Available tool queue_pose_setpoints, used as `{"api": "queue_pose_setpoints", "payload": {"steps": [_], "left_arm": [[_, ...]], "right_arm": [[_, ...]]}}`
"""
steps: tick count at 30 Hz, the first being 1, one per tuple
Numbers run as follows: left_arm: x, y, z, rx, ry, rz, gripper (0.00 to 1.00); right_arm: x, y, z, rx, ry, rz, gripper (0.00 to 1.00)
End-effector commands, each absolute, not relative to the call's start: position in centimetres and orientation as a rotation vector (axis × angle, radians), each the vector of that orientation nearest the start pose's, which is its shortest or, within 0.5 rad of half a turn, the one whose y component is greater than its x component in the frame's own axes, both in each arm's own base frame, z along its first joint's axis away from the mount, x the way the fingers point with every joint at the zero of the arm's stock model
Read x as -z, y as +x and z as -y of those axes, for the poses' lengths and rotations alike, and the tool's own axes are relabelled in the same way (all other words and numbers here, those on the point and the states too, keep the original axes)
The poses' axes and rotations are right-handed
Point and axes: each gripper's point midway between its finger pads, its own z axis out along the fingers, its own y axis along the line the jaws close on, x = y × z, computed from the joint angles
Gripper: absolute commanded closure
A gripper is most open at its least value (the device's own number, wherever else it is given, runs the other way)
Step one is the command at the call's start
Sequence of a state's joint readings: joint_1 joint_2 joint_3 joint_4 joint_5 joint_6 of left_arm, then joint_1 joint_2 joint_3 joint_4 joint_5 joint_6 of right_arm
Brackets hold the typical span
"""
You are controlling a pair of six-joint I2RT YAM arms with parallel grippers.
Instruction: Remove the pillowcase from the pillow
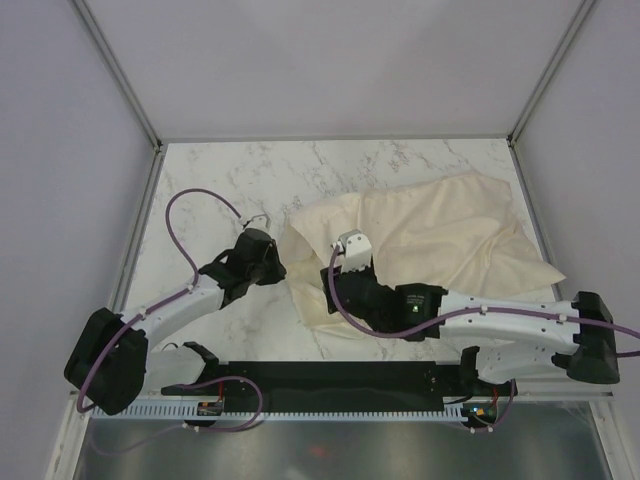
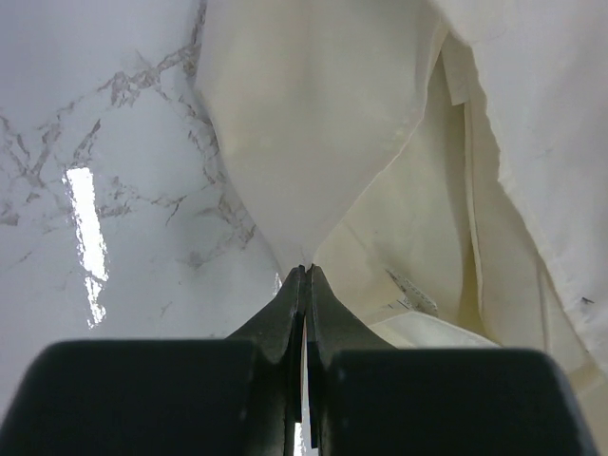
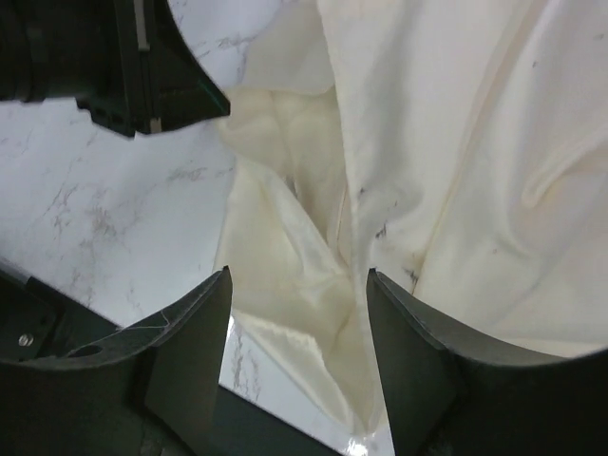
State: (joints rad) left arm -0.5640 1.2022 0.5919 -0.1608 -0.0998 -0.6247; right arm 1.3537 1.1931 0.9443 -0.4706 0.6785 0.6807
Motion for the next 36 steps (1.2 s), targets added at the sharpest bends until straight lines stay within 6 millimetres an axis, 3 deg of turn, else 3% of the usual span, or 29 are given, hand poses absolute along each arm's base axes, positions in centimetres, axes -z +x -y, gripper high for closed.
{"api": "queue_pose_setpoints", "payload": {"steps": [1,2,8,10,11,12,15,17,18,19,21,22,23,24,25,26,30,33,36], "left_arm": [[-8.1,26.7,18.2,0.543,-0.12,-2.328,0.98],[-8.1,26.6,18.1,0.543,-0.12,-2.328,0.98],[-8.0,26.2,18.2,0.557,-0.113,-2.329,0.98],[-8.0,26.2,18.3,0.563,-0.111,-2.329,0.98],[-8.0,26.2,18.3,0.562,-0.111,-2.33,0.98],[-8.0,26.2,18.3,0.565,-0.112,-2.329,0.98],[-7.9,26.3,18.4,0.565,-0.105,-2.332,0.98],[-7.8,26.2,18.3,0.559,-0.105,-2.333,0.98],[-7.6,26.2,18.2,0.555,-0.104,-2.336,0.98],[-7.5,26.2,18.1,0.551,-0.105,-2.336,0.98],[-6.9,26.2,18.2,0.554,-0.105,-2.339,0.98],[-6.6,26.1,18.3,0.56,-0.105,-2.349,0.98],[-6.4,26.1,18.4,0.563,-0.105,-2.355,0.98],[-6.0,26.0,18.5,0.56,-0.102,-2.368,0.98],[-6.0,26.1,18.4,0.559,-0.108,-2.364,0.98],[-6.0,26.1,18.4,0.559,-0.108,-2.364,0.98],[-8.3,26.5,18.0,0.545,-0.111,-2.305,0.98],[-10.4,26.7,17.4,0.531,-0.114,-2.259,0.98],[-11.2,26.9,16.8,0.498,-0.118,-2.234,0.98]], "right_arm": [[-19.1,20.0,-30.5,-0.294,-0.443,-2.044,0.33],[-19.6,21.8,-31.1,-0.334,-0.41,-2.03,0.33],[-18.1,29.5,-32.1,-0.231,-0.379,-2.009,0.33],[-16.5,31.1,-33.2,-0.208,-0.41,-2.031,0.33],[-14.8,32.1,-33.3,-0.182,-0.418,-2.059,0.33],[-14.5,32.7,-33.7,-0.18,-0.418,-2.062,0.33],[-11.4,33.8,-33.5,-0.117,-0.427,-2.11,0.34],[-9.9,34.0,-33.0,-0.093,-0.409,-2.14,0.42],[-9.2,33.9,-32.7,-0.087,-0.407,-2.153,0.51],[-8.9,33.8,-32.6,-0.088,-0.404,-2.163,0.67],[-8.3,33.3,-32.3,-0.093,-0.398,-2.18,0.82],[-8.3,33.3,-32.1,-0.092,-0.393,-2.18,0.96],[-8.8,33.3,-31.9,-0.088,-0.385,-2.173,1.0],[-9.2,33.3,-31.8,-0.09,-0.381,-2.166,1.0],[-10.9,33.7,-31.4,-0.084,-0.367,-2.136,1.0],[-10.9,33.7,-31.4,-0.084,-0.367,-2.135,1.0],[-14.9,36.2,-29.8,-0.074,-0.304,-2.079,1.0],[-16.2,38.7,-27.9,-0.06,-0.251,-2.065,1.0],[-16.7,41.2,-26.7,-0.07,-0.219,-2.067,1.0]]}}
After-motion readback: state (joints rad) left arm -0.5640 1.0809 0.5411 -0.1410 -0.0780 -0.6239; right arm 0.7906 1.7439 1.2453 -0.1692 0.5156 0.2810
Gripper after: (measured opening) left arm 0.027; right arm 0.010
